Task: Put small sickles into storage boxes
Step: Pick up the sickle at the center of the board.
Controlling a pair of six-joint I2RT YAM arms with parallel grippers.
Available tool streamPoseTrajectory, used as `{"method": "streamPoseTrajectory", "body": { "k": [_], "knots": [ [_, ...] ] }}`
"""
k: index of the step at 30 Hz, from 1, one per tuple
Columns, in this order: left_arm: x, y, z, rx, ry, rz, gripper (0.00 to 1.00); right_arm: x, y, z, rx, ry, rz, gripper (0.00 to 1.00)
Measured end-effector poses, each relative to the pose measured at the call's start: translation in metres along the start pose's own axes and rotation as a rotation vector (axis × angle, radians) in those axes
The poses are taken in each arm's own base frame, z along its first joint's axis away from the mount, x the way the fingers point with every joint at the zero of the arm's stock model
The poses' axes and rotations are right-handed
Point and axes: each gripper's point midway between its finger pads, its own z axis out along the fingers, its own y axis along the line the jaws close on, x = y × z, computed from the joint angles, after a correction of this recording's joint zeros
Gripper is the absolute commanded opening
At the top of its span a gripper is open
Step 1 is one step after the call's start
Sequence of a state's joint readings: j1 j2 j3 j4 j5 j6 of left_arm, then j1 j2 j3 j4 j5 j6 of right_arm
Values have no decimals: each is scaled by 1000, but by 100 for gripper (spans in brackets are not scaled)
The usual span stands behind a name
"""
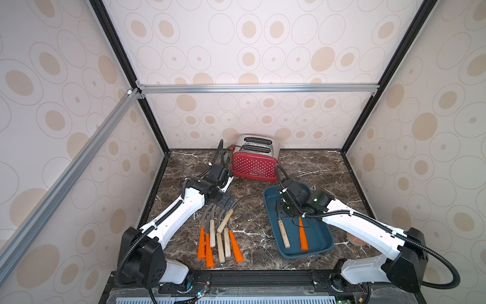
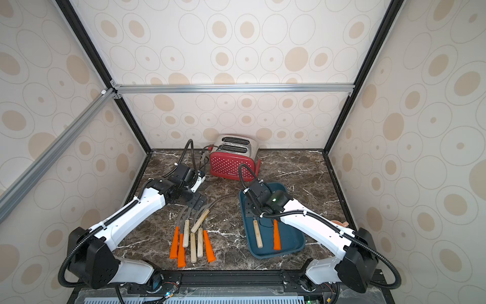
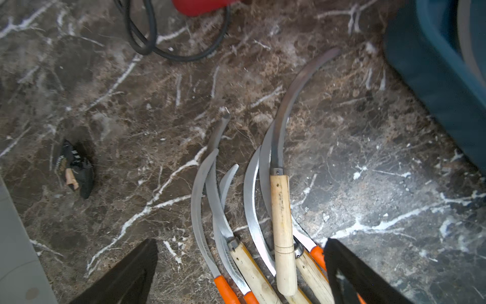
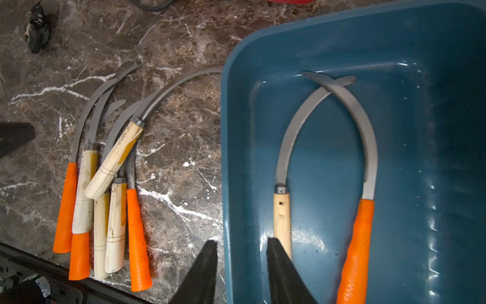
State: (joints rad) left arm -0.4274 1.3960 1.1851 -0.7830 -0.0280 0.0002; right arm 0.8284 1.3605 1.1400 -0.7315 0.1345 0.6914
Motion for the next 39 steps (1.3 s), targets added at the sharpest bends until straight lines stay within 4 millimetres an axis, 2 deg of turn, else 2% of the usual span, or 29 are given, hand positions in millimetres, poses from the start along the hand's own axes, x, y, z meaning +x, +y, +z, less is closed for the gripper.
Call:
{"method": "streamPoseTrajectory", "body": {
  "k": [6,9,16,22,29,33,39],
  "knots": [
    [-16,46,-20,-61,-69,-157,99,9,24,12,-17,35,-36,39],
    [-20,59,-31,-97,-96,-192,99,14,41,20,-34,53,-44,41],
    [-33,87,-56,-169,-169,-295,99,18,103,49,-72,97,-55,43],
    [-38,121,-67,-249,-188,-386,99,19,140,74,-90,130,-9,44],
    [-37,126,-66,-262,-181,-393,99,15,174,99,-105,165,37,46],
    [-37,125,-61,-242,-172,-397,99,21,194,117,-107,198,42,47],
    [-35,121,-42,-201,-126,-390,99,38,196,137,-55,255,42,48]
  ]
}}
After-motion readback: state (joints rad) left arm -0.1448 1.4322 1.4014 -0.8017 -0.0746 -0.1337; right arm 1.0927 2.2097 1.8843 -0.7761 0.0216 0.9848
